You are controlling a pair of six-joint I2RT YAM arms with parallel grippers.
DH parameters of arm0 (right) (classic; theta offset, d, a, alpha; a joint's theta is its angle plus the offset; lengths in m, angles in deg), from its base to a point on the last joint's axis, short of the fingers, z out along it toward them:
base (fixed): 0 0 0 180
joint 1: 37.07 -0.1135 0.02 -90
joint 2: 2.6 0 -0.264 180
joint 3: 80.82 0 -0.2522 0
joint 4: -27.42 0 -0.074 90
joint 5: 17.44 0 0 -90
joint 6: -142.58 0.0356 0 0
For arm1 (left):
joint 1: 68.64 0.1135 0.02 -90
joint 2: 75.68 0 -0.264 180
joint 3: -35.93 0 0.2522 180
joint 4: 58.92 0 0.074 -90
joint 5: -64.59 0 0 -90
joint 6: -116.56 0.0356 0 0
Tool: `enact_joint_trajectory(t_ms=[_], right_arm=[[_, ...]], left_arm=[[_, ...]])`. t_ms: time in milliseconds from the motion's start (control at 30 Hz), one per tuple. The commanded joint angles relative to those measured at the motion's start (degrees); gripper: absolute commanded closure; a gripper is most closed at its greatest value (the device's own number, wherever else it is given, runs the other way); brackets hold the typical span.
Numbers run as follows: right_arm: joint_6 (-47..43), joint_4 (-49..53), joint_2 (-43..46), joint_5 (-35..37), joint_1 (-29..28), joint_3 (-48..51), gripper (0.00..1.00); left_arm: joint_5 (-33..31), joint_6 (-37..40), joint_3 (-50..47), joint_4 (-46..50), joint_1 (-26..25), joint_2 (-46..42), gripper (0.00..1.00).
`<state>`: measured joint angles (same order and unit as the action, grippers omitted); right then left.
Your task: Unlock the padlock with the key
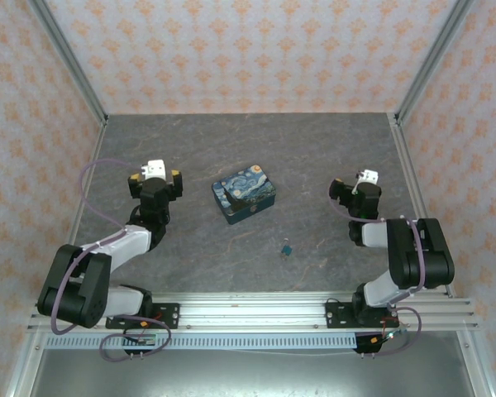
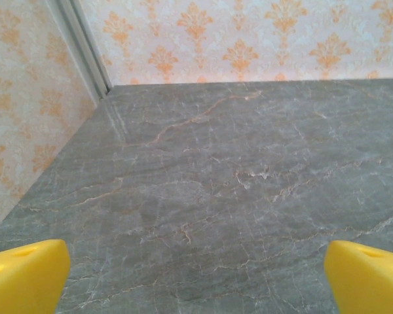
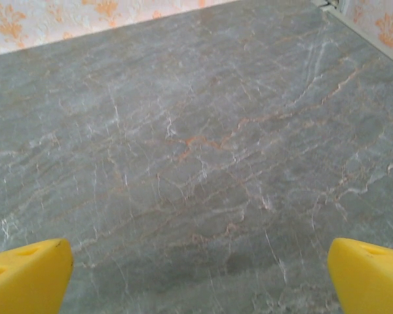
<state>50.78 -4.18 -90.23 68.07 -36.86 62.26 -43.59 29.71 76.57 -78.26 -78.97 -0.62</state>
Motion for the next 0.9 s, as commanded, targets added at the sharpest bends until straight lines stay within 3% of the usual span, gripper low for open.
enact_joint_trajectory(t_ms=[0,267,433,600,867], right_arm=[[-0.79,1.58,0.72,0.14,0.36,-1.03,0.01],[-0.76,0.98,0.49,0.19,0.3,-0.76,0.01],[-0.84,0.87,0.56,0.3,0.32,-0.75,0.01],[-0.83,0.91,0.6,0.36,0.22,-0.75,0.01],[-1.03,1.21,0.37,0.65,0.07,-1.0,0.01]], left_arm=[[1.67,1.78,1.54,2.91,0.59,-0.85,0.0],[1.79,0.75,-6.23,-10.06,1.02,2.96,0.0],[4.24,-0.64,-8.13,-20.36,3.52,10.48,0.0],[6.53,-2.85,-2.93,-10.6,5.76,10.78,0.0],[8.24,-3.6,-2.96,-10.39,7.08,10.6,0.0]])
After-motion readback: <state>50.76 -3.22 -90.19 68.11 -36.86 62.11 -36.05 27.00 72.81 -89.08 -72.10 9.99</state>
